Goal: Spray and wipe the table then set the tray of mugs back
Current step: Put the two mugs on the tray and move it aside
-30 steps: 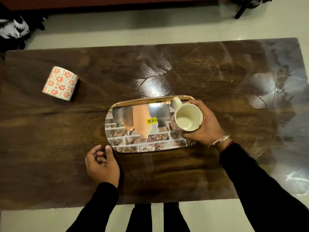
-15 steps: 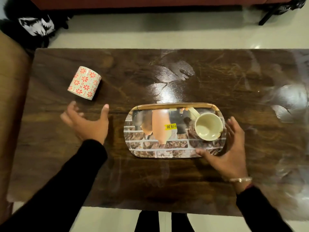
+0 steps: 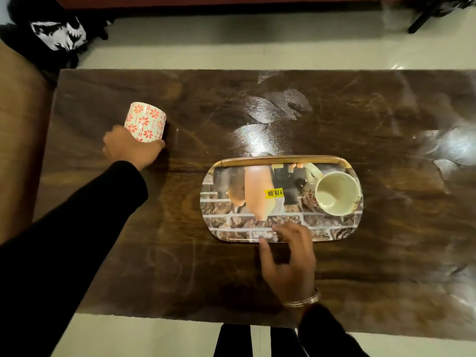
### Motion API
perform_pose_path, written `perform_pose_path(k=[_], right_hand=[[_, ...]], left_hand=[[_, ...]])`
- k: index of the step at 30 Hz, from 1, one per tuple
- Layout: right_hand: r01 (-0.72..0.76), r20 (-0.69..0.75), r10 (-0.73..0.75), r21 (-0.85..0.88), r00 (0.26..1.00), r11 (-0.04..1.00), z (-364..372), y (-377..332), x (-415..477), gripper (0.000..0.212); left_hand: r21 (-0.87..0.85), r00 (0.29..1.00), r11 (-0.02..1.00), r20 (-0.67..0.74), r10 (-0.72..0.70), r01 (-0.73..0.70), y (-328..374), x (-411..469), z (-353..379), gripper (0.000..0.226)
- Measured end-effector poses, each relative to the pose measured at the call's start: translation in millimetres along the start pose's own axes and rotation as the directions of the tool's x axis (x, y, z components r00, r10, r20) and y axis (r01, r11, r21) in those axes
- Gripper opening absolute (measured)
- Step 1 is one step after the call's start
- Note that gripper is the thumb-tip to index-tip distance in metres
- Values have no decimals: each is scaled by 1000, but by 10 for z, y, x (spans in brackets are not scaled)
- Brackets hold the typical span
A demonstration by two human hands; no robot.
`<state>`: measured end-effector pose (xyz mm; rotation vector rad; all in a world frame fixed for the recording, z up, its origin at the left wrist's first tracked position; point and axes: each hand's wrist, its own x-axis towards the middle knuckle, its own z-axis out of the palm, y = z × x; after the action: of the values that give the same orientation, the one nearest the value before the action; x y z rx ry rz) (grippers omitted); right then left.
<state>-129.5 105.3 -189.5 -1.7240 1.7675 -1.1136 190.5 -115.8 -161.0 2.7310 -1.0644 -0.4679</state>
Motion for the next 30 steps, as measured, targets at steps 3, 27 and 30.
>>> perform_pose_path(k=[3, 27, 30], right_hand=[[10, 44, -13, 58, 999, 998, 230, -42, 316, 27], [-831, 639, 531, 406, 556, 381, -35, -555, 917, 58], [-926, 835, 507, 339, 214, -168, 75, -632, 975, 48]], left_hand=[[-57, 998, 997, 18, 61, -60, -5, -204, 7, 93], [-506, 879, 787, 111, 465, -352, -15, -2434, 59, 62], [-213, 896, 885, 74, 438, -415, 118, -2325, -26, 77]])
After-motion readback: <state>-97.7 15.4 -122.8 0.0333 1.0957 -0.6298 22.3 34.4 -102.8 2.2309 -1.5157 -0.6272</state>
